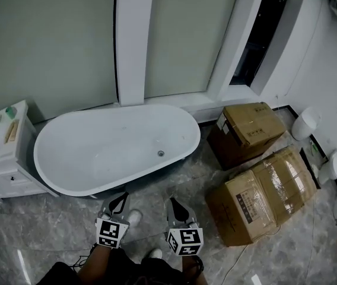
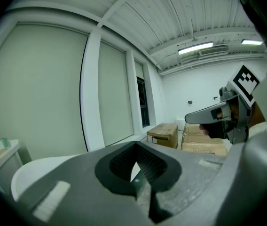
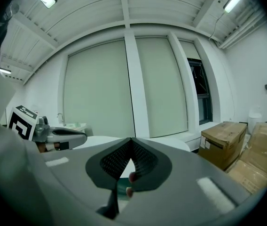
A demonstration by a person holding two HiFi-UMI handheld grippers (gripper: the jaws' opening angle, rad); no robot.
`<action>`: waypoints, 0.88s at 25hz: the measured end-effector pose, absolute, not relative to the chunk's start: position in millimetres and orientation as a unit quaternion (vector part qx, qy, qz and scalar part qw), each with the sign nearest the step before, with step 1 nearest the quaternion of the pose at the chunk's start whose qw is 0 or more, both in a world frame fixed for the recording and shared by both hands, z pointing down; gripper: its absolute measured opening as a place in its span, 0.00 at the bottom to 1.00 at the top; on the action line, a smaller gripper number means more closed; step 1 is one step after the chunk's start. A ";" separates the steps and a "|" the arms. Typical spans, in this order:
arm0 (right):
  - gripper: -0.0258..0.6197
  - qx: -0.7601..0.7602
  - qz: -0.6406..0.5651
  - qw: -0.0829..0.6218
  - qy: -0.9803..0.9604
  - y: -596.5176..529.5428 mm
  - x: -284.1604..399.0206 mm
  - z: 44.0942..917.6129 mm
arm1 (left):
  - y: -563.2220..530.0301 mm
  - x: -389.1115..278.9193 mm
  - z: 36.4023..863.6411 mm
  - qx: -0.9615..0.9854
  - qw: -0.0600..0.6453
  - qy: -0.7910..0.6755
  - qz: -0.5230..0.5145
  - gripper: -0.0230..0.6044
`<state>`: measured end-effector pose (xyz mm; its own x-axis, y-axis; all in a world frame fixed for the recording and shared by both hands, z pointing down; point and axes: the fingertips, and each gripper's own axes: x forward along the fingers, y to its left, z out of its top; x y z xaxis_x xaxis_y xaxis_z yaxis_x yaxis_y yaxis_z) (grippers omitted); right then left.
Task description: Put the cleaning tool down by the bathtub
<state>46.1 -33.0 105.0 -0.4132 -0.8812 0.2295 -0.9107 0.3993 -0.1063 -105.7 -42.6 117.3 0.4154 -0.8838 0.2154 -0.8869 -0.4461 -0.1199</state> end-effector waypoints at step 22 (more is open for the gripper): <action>0.07 0.529 0.049 0.042 -0.846 -45.4 67.1 57.5 | -38.2 -124.6 66.4 0.809 -0.006 -0.582 0.086 0.04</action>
